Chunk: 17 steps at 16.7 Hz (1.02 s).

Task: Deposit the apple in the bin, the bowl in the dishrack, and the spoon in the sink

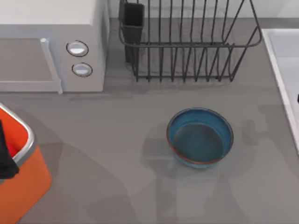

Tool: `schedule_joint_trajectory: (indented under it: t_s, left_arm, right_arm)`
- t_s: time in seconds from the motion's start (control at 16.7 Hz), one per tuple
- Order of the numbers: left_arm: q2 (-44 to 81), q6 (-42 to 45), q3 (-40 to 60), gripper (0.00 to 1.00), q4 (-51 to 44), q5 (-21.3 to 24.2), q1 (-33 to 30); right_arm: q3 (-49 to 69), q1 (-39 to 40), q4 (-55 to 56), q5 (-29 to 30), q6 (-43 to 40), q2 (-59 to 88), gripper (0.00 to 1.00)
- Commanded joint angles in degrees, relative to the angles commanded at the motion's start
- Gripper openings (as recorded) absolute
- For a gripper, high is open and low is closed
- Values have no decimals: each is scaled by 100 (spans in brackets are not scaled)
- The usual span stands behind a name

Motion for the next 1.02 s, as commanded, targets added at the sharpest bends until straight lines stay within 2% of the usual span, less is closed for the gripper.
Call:
schedule_joint_trajectory:
  t_s: [0.3,0.54,0.78,1.02]
  left_arm:
    - [0,0,0,100,0,0,0]
    - [0,0,0,100,0,0,0]
    - [0,0,0,100,0,0,0]
    - [0,0,0,100,0,0,0]
  right_arm:
    - [2274,632,-1836,-6,664,2948,100]
    - [3769,1045,-2984,-2,1091,4679,100]
    - [4787,1308,-3689,16,1363,5790,100]
    - [5019,1373,-3856,21,1429,6045,100]
